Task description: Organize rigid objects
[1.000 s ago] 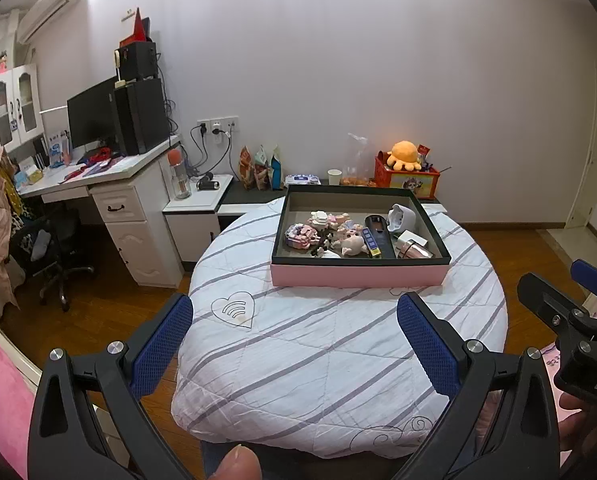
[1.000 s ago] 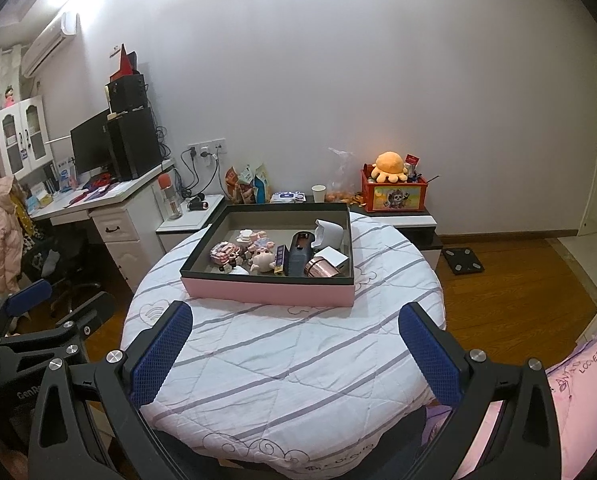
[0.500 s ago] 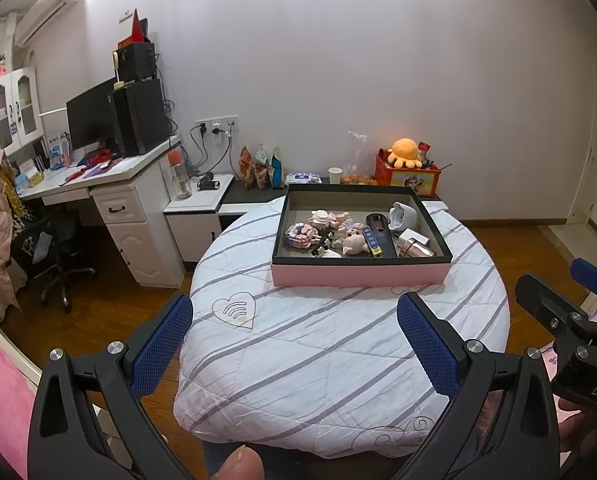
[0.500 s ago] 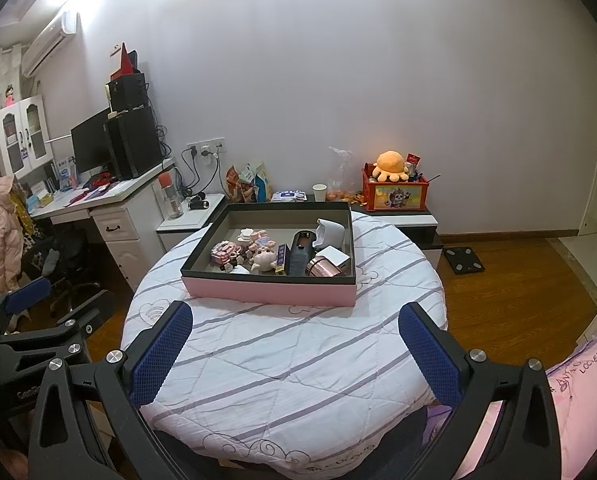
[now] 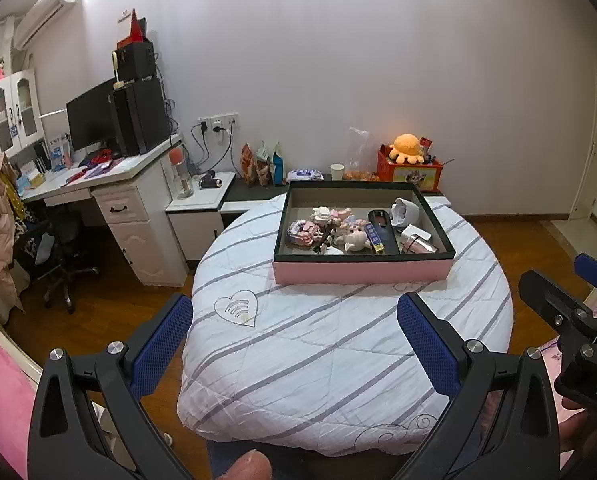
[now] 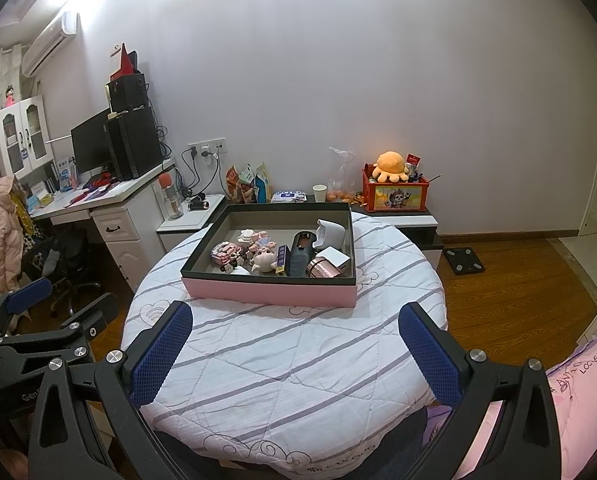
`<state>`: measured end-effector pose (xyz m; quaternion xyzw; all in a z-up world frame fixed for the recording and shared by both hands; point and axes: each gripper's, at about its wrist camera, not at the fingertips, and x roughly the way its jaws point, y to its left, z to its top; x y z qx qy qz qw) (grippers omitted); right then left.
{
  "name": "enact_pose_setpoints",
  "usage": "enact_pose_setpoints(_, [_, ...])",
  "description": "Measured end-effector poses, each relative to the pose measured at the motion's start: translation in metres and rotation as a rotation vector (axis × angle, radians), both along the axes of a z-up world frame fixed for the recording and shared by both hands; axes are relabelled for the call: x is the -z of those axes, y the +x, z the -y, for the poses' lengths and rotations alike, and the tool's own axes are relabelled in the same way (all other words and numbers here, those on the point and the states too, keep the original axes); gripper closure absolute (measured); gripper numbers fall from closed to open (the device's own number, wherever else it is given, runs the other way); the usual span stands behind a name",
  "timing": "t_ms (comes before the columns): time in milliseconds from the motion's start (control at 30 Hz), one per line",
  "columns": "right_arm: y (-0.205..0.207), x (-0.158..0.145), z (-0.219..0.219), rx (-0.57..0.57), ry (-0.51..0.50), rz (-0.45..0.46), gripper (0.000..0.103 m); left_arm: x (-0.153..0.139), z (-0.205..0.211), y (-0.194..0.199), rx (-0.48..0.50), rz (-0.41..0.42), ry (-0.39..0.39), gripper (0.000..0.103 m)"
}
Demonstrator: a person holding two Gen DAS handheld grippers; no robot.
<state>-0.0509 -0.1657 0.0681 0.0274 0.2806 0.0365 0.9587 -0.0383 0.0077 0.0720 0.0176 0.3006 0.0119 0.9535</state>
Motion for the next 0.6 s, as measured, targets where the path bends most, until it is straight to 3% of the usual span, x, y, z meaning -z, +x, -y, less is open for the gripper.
enact_pose_setpoints(367, [0.0001,-0.0001,-0.001,0.0,0.0,0.0,0.0,0.0039,0.0009,0.0013,0.0,-0.014,0.03,0.0])
enact_pose_setpoints(600, [0.0004,0.0006,-0.0024,0.0,0.002,-0.002,0.0,-0.0006,-0.0053,0.0019,0.016,-0.009,-0.004,0.0])
